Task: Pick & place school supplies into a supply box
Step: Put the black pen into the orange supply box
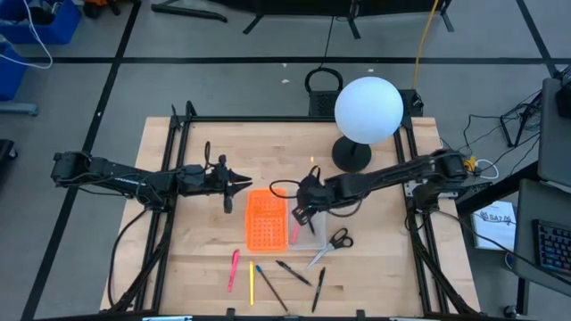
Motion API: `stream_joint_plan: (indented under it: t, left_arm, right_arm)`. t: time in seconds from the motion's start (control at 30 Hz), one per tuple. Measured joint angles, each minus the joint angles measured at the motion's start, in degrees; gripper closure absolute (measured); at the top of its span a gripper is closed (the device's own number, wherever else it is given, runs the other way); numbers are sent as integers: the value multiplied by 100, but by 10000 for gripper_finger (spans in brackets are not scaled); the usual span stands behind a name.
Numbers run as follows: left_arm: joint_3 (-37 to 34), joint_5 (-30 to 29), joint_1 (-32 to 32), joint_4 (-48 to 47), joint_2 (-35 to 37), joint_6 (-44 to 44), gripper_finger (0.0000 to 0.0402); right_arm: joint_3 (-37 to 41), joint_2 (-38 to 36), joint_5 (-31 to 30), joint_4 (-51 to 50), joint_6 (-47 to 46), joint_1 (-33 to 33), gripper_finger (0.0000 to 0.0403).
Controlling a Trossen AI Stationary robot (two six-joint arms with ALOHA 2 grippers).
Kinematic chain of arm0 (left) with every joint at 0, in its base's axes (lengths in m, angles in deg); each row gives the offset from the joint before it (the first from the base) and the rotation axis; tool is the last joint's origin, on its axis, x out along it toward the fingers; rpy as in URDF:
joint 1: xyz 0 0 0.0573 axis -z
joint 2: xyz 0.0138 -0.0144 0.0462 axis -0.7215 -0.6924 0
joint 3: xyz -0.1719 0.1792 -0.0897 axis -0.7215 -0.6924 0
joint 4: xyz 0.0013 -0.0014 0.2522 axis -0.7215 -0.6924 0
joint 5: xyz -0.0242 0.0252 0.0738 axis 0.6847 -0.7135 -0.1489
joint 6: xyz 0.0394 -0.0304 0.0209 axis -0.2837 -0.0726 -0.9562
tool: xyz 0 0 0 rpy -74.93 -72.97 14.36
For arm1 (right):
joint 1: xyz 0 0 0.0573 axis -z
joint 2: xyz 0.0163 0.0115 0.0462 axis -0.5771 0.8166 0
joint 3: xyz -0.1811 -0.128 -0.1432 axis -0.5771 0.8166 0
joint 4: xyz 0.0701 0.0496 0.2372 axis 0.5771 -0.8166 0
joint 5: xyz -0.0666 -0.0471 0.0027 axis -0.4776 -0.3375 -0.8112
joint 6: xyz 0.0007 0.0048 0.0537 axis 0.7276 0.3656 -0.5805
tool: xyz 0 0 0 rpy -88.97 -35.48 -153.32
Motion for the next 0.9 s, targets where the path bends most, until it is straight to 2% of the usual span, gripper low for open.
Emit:
stream_joint_plan:
  t: [0.1, 0.17, 0.3, 0.53, 0.7, 0.9]
  left_arm:
    - [0, -4, 0, 55, 0, -5, 334]
    - [0, -17, 0, 109, 0, -107, 334]
    - [0, -20, 0, 313, 0, -532, 334]
    - [-1, 28, 17, 659, 0, -967, 334]
    - [-2, 178, 66, 801, 0, -466, 334]
    - [-2, 326, 163, 809, 0, -481, 334]
  right_arm:
    - [175, -349, -1278, 570, 1128, -352, 287]
    - [499, -594, -1681, 1158, 1920, -533, 288]
    - [1305, -1211, -1708, 2373, 3025, -567, 312]
    - [3267, -2596, -1584, 4192, 4350, -563, 396]
    - [4374, -3542, -1544, 5047, 4345, -585, 398]
    - [5225, -4443, -1289, 5307, 4484, -773, 400]
